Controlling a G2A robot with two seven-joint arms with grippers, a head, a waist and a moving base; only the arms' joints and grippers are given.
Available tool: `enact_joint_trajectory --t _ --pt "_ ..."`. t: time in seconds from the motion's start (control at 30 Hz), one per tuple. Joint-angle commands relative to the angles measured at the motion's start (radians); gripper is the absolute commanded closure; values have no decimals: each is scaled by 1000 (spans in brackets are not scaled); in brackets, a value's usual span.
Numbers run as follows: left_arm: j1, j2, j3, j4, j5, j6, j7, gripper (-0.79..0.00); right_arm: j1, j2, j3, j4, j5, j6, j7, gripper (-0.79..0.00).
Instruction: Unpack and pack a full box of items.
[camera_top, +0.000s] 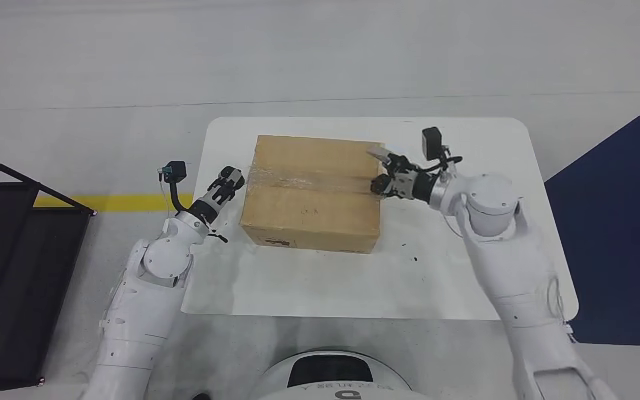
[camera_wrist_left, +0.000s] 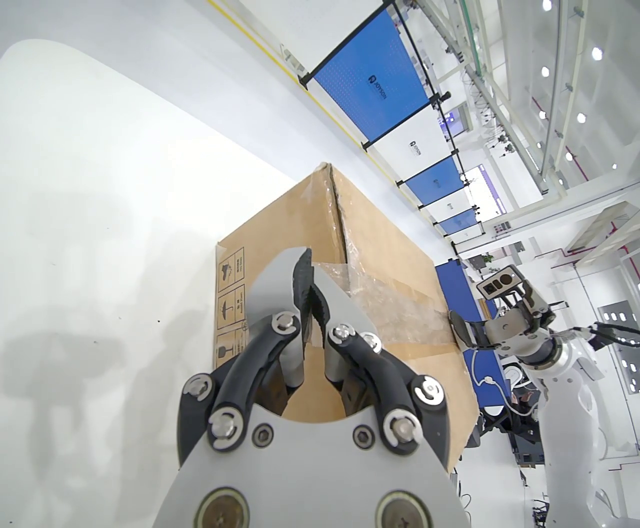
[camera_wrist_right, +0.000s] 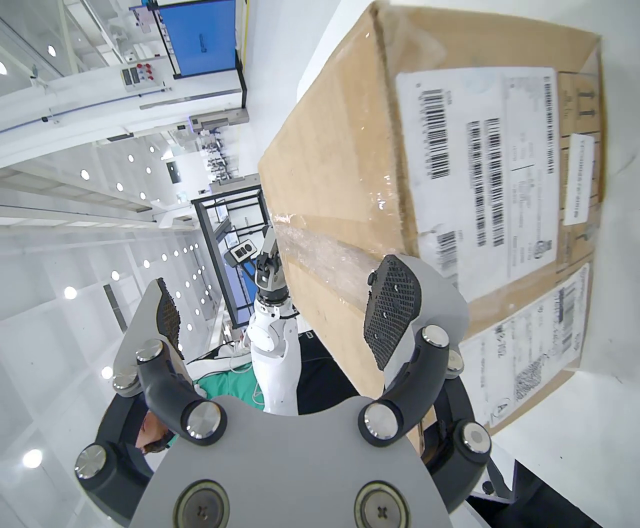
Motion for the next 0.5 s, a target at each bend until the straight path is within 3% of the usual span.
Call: enact_joint_trajectory --t 0.0,0.07,0.1,0.17,0.3,0.33,0.4,0.43,0.47 --pt "0 0 0 0 0 0 0 0 -19 4 19 -14 5 1 -5 -785" --pt "0 0 0 0 0 0 0 0 -35 8 39 -25 12 4 -16 -785" --pt "0 0 0 0 0 0 0 -74 -41 9 50 -31 17 2 -21 -785" --pt "0 0 0 0 0 0 0 -292 -54 12 69 -43 29 -12 -25 -785" --pt "0 0 0 0 0 0 0 -413 -82 16 107 -79 62 -82 -58 -785" --pt "0 0 0 0 0 0 0 -496 -86 16 113 -87 70 -102 -67 -785" --pt "0 0 0 0 0 0 0 -496 -86 16 113 -87 70 -102 -67 -785" --pt "0 0 0 0 0 0 0 -785 -86 16 113 -87 70 -102 -67 -785" --pt "2 0 -2 0 0 2 8 -785 -86 16 113 -87 70 -102 -67 -785"
